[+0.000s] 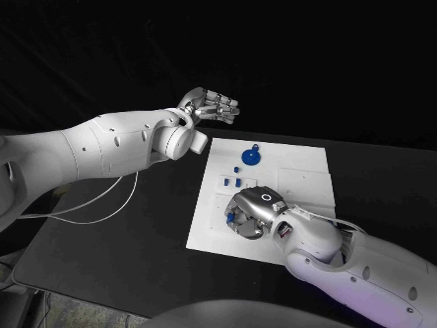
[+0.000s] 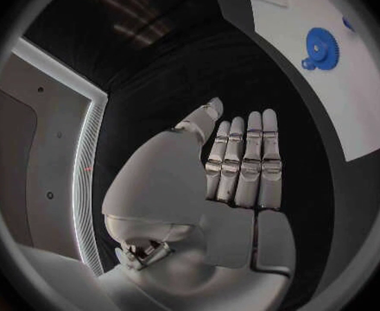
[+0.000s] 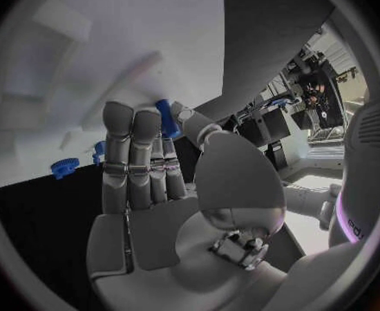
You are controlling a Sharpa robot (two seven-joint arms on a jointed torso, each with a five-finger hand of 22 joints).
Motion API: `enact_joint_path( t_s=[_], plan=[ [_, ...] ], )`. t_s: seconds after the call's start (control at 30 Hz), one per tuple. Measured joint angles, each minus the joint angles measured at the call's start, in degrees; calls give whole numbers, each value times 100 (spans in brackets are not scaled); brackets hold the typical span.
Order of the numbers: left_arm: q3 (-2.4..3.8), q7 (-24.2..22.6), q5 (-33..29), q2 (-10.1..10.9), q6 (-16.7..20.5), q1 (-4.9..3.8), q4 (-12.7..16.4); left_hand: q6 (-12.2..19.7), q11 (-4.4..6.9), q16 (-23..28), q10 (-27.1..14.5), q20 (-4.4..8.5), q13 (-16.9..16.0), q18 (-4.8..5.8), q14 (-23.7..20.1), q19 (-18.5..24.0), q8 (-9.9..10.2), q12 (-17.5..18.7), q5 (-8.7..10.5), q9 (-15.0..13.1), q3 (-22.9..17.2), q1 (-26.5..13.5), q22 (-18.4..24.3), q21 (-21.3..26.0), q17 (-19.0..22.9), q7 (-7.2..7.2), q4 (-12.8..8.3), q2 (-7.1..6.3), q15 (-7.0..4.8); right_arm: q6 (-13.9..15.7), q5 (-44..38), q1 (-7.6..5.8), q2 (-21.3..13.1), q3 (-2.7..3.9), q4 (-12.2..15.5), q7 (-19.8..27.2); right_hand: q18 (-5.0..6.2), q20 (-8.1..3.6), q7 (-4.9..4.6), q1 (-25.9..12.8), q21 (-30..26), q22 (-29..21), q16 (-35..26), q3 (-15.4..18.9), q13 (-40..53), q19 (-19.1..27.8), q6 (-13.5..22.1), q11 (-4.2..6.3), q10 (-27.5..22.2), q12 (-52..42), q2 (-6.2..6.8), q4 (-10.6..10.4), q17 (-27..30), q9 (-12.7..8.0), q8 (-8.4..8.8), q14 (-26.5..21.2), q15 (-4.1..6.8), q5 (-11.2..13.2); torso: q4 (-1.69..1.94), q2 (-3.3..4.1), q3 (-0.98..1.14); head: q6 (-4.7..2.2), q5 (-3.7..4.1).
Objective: Assemble the parts on the task board
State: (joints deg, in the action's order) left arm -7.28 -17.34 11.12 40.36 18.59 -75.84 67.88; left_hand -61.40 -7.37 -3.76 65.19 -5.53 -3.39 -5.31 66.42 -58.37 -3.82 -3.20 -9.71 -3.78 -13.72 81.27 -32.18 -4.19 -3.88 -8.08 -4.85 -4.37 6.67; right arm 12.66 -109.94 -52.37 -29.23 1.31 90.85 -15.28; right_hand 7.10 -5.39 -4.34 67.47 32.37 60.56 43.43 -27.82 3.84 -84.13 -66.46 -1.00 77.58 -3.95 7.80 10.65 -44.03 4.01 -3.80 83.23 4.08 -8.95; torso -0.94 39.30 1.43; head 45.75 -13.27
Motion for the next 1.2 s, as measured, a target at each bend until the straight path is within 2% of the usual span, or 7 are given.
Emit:
enact_joint_path(
  t_s=[0.3, 0.37, 0.43, 0.57, 1.0, 1.1, 1.2],
  plan=[
    [0, 10, -6, -2, -15, 0, -11, 0, 0, 0, 0, 0, 0, 0, 0, 0, 0, 0, 0, 0, 0, 0, 0, 0, 0, 0, 0, 0, 0, 26, 77, -1, -23, 0, 13, 5, 15, 0, 4, 2, 0, -51, 0, 150, 0, 0, 120, -13, -72, 0, -2, -23, 25, -5, 0, 0, 0, 2, -1, -1, 2, -10, -1],
    [0, 12, -7, -2, -17, 0, -14, 0, 0, 0, 0, 0, 0, 0, 0, 0, 0, 0, 0, 0, 0, 0, 0, 0, 0, 0, 0, 0, 0, 53, 91, -1, -34, 0, 22, 5, 38, 10, 16, -93, -12, -69, 0, 260, -7, 10, 329, -43, -168, 0, 93, -76, 29, -27, 0, 22, -22, 188, -2, -1, 2, -15, 0],
    [-1, 15, -8, -3, -20, 1, -17, 0, 0, 0, 0, 0, 0, 0, 0, 0, 0, 0, 0, 0, 0, 0, 0, 0, 0, 0, 0, 0, 0, 110, 112, -1, -50, 0, 45, 5, 64, 19, 41, -167, -22, -88, 26, 679, -7, 20, 547, -66, -267, -39, 167, -236, 40, -27, 0, 29, -29, 512, -3, -1, 2, -16, 7],
    [-1, 19, -9, -4, -23, 1, -26, 0, 0, 0, 0, 0, 0, 0, 0, 0, 0, 0, 0, 0, 0, 0, 12, 0, 0, 0, 0, 0, 0, 249, 154, -1, -77, 0, 105, -3, 134, 60, 104, 42, -22, -124, 26, 1649, 1, 19, 813, -84, -367, -104, 148, -526, 40, -15, -18, 29, -29, 591, -4, -1, 3, -26, 13],
    [-3, 31, -9, -9, -24, 7, -50, 0, 0, 0, 0, 0, 0, 0, 0, 0, 0, 0, 0, 0, 0, 0, 15, 0, 0, 0, 0, 0, 0, 585, 235, -3, -263, 8, 307, -67, 141, 60, 181, 319, -22, -223, 48, 2132, 1, 19, 1025, -105, -428, -201, 253, -1058, 67, -21, 4, 34, -64, 590, -4, -4, 5, -90, 60],
    [-5, 34, -9, -10, -24, 11, -61, 0, 0, 0, 0, 0, 0, 0, 0, 0, 0, 0, 0, 0, 0, 0, 15, 0, 0, 0, 0, 0, 0, 646, 303, -4, -397, 80, 426, -67, 142, 60, 169, 319, 5, -235, 48, 2197, 9, 20, 1013, -105, -428, -228, 253, -1123, 74, -21, 4, 34, -64, 590, -4, -7, 5, -113, 93],
    [-6, 35, -9, -10, -26, 17, -72, 0, 0, 0, 0, 0, 0, 0, 0, 0, 0, 0, 0, 0, 0, 0, 25, 0, 0, 0, 0, 0, 0, 715, 512, -10, -585, 267, 524, -32, 144, 60, -13, 330, 12, -254, 48, 2234, 11, 20, 825, -62, -380, -270, 160, -1160, 76, -18, 4, 34, -64, 590, -6, -13, 4, -146, 135]
  ],
)
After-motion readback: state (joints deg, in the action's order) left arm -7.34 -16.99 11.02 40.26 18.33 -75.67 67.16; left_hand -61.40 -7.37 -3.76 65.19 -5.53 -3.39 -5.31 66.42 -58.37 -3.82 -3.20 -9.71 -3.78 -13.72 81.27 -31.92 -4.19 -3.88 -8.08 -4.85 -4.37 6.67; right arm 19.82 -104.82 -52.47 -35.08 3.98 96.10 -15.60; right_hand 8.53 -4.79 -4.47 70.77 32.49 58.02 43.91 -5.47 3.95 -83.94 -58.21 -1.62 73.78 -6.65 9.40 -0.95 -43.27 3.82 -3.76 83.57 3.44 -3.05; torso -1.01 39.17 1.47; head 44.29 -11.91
